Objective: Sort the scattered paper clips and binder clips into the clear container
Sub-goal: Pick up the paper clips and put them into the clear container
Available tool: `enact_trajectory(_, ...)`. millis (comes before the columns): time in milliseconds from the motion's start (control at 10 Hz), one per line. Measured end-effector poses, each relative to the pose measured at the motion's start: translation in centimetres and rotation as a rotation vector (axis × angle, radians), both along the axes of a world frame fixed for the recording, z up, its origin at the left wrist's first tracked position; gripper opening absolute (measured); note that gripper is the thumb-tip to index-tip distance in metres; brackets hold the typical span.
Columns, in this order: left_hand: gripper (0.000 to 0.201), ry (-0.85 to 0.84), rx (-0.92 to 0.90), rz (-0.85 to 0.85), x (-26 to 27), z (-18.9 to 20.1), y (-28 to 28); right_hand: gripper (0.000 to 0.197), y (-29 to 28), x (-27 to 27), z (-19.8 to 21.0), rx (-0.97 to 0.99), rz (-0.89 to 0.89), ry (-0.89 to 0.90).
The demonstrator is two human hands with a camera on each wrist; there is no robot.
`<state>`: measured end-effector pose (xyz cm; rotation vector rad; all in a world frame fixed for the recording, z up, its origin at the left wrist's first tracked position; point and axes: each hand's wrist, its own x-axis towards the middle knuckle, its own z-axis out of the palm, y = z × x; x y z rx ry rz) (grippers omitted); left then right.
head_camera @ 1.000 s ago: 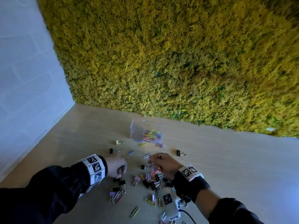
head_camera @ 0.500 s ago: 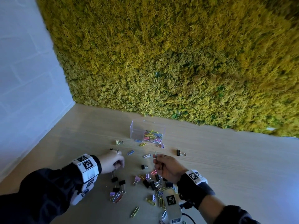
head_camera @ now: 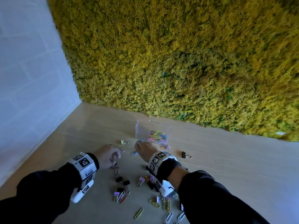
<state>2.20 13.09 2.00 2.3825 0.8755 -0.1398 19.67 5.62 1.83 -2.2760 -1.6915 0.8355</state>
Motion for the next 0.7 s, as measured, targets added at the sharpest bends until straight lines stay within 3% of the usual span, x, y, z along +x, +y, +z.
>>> enact_trajectory(200,0.021,0.092,0.058,0.027,-0.1,-1.8,-0.1,0.038,0.4,0.3,-0.6,-0.008,0.175,-0.262)
enact_trajectory(400,0.017,0.095,0.09,-0.105,-0.1,-2.1,-0.3,0.035,-0.1,0.6,-0.9,-0.103,0.237,-0.365)
enact_trajectory(600,0.009,0.23,0.285,-0.275,-0.2,-2.0,-0.5,0.03,-1.3,0.2,-0.5,-0.149,0.205,-0.384)
enact_trajectory(700,0.006,0.25,0.374,-0.301,0.1,-1.8,-1.0,0.025,-1.7,0.1,0.0,-0.152,0.091,-0.192)
